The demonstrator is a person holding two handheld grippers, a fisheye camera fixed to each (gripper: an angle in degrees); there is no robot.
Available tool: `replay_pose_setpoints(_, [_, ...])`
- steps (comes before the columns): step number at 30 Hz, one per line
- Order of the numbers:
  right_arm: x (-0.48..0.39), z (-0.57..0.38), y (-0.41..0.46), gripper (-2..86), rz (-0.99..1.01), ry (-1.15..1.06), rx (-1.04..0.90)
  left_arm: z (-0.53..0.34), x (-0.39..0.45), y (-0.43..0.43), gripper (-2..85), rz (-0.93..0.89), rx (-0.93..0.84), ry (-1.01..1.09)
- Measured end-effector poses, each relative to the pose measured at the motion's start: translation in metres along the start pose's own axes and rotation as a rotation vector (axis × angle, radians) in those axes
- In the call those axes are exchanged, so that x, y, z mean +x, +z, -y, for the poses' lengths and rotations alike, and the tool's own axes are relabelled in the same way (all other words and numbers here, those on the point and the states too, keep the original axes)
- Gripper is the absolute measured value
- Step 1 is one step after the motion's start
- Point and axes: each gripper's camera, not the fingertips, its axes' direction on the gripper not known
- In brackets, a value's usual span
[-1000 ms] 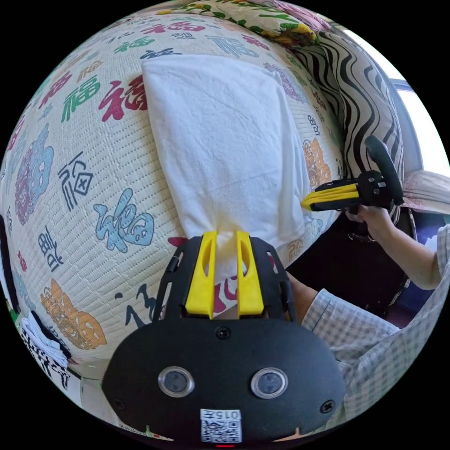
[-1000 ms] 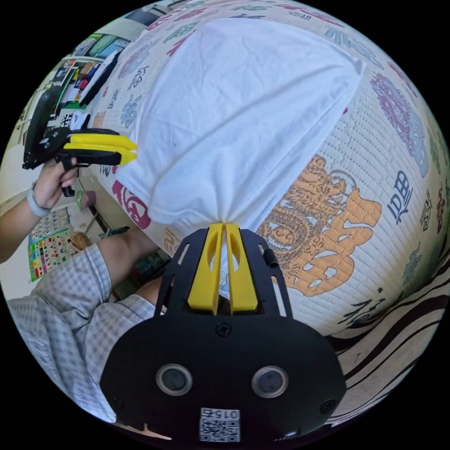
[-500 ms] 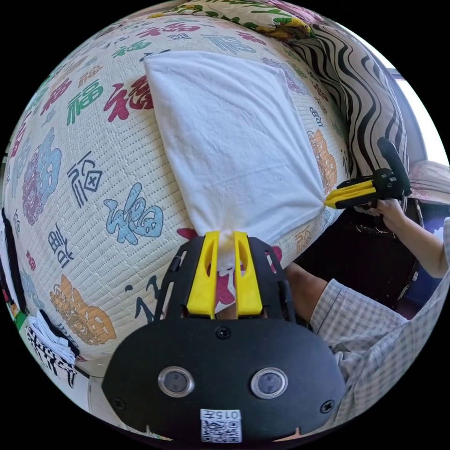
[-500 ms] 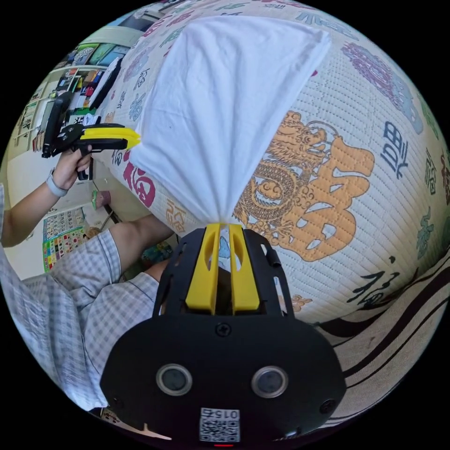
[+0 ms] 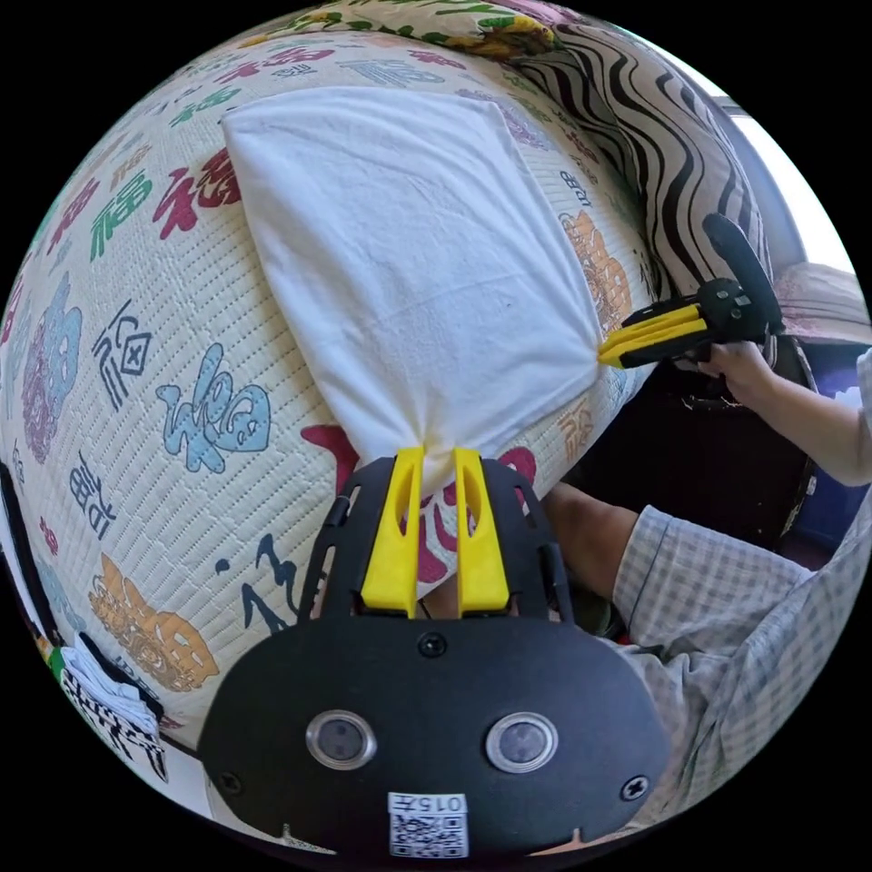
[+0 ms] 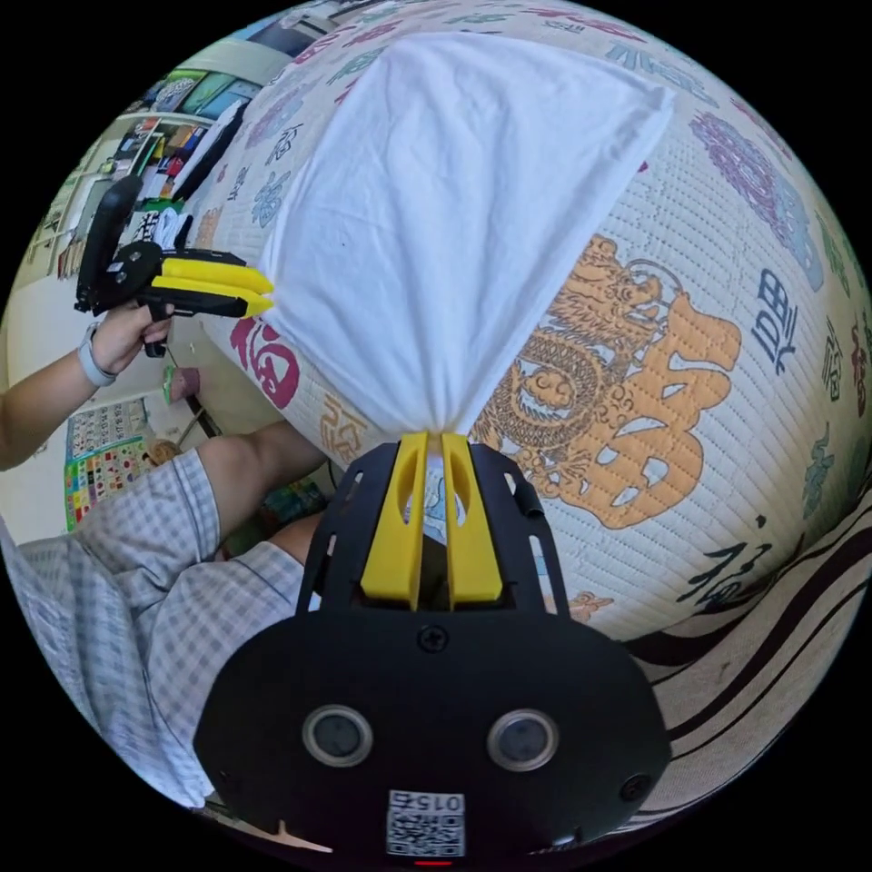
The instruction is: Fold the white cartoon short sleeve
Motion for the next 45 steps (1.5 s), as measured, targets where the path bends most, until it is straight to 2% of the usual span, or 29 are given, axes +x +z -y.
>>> replay_pose_setpoints(2, [0.013, -0.004, -0.019, 3.9, 0.038, 0.016, 0.034, 0.002, -0.015, -0.015, 6.2, -0.044, -0.047, 0.006])
replay_pose_setpoints(3, [0.024, -0.007, -0.040, 4.6, 0.082, 0.003, 0.109, 0.003, -0.031, -0.036, 6.3, -0.085, -0.005, 0.000])
replay_pose_setpoints(5, [0.053, -0.009, -0.075, 5.5, 0.159, 0.009, 0.244, 0.002, -0.068, -0.082, 6.8, -0.126, 0.151, -0.050])
replay_pose_setpoints(7, [0.111, -0.001, -0.115, 6.5, 0.332, 0.027, 0.437, 0.011, -0.136, -0.134, 8.3, -0.200, 0.329, -0.132])
replay_pose_setpoints(8, [0.127, 0.002, -0.123, 6.7, 0.379, 0.028, 0.482, 0.015, -0.156, -0.143, 8.8, -0.229, 0.363, -0.157])
replay_pose_setpoints(10, [0.184, 0.023, -0.142, 8.1, 0.463, 0.050, 0.584, 0.032, -0.235, -0.160, 10.3, -0.408, 0.462, -0.226])
replay_pose_setpoints(13, [0.239, 0.051, -0.147, 9.8, 0.558, 0.086, 0.620, 0.052, -0.315, -0.159, 11.7, -0.578, 0.512, -0.285])
replay_pose_setpoints(18, [0.278, 0.094, -0.139, 12.2, 0.584, 0.032, 0.554, 0.076, -0.376, -0.146, 14.4, -0.696, 0.488, -0.256])
replay_pose_setpoints(24, [0.278, 0.145, -0.124, 9.5, 0.635, -0.094, 0.471, 0.112, -0.354, -0.138, 13.0, -0.729, 0.409, -0.056])
replay_pose_setpoints(29, [0.275, 0.162, -0.126, 3.8, 0.669, -0.152, 0.431, 0.127, -0.345, -0.133, 2.8, -0.781, 0.339, -0.024])
replay_pose_setpoints(37, [0.237, 0.181, -0.216, 0.9, 0.466, -0.292, 0.481, 0.130, -0.307, -0.230, 0.4, -0.609, 0.472, 0.140])
replay_pose_setpoints(41, [0.200, 0.183, -0.247, 0.8, 0.352, -0.389, 0.472, 0.126, -0.266, -0.268, 0.5, -0.493, 0.434, 0.258])
replay_pose_setpoints(45, [0.149, 0.146, -0.254, 0.8, 0.297, -0.474, 0.455, 0.071, -0.193, -0.287, 0.8, -0.402, 0.424, 0.397])
